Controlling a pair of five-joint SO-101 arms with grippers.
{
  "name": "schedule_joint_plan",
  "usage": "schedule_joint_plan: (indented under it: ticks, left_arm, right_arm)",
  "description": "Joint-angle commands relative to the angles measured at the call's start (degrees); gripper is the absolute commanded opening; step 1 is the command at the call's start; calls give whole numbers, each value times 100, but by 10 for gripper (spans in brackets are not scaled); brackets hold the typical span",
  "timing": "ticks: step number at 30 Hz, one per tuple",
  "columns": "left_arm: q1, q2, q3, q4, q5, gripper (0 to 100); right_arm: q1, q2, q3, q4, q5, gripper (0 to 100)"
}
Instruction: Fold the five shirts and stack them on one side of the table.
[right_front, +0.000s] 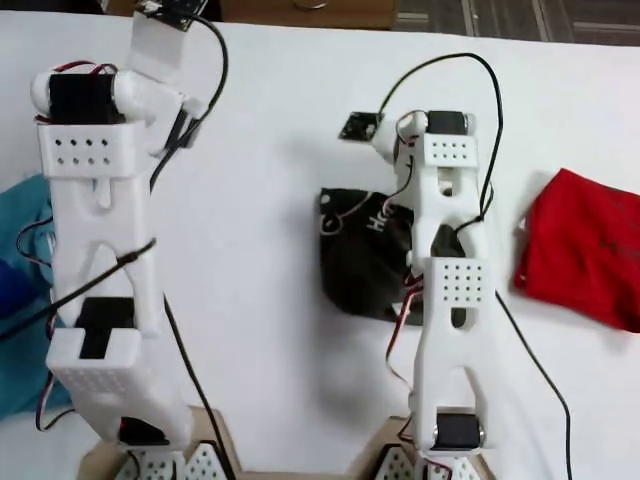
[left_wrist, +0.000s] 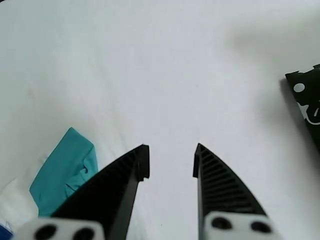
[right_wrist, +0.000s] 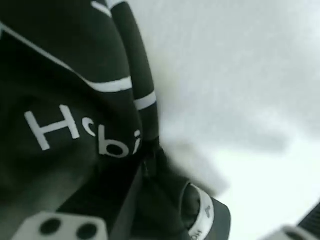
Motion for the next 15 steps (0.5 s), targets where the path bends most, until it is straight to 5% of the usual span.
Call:
schedule_joint_plan:
  ticks: [1,10,15]
  left_arm:
    - [53,-369,-31,97,53,169]
    - [53,-360,-31,97,53,169]
    - [53,-343,-31,97,53,169]
  right_arm:
    - [-110,-84,-396,-180,-141,495]
    - [-259,-110,-2391,180,-1178,495]
    - [-251,-127,-1574,207,-1486,495]
